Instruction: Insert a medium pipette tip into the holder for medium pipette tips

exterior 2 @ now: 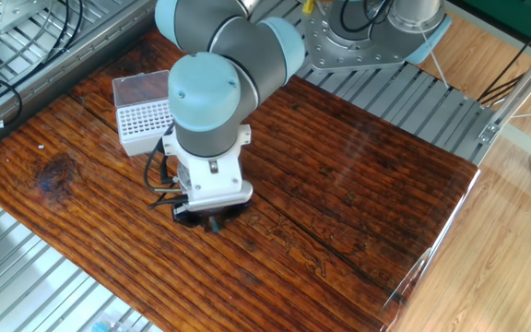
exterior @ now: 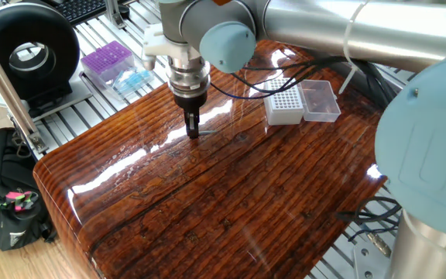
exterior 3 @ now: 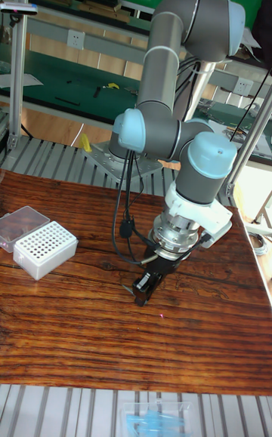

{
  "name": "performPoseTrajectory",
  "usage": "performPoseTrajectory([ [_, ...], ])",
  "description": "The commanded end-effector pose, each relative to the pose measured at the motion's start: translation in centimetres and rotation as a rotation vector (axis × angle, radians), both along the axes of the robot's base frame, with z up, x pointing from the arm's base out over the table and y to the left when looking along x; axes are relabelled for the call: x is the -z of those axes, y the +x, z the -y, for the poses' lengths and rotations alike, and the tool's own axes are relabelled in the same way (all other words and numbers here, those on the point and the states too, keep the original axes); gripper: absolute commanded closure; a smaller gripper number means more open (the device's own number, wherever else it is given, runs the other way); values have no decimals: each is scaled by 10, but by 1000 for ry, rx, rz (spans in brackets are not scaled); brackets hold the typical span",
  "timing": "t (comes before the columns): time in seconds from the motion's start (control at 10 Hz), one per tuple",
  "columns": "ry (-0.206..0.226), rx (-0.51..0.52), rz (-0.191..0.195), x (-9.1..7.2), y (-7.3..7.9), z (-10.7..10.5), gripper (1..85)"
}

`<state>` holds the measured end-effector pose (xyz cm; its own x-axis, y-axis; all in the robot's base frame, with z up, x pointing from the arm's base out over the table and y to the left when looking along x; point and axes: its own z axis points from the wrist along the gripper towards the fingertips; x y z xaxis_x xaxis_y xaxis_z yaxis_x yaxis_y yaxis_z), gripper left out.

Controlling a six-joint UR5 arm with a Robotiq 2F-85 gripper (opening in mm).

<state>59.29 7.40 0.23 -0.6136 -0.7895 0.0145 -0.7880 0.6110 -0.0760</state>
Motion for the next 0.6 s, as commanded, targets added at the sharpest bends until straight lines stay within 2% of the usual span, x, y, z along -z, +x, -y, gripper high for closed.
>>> performPoseTrajectory([
  [0.0,1,14,16,0,4,1,640],
  [0.3,12,37,5,-5,-2,-1,700],
  [0.4,13,42,-13,-11,-10,-1,707],
  [0.5,-7,48,-27,-22,-22,4,713],
])
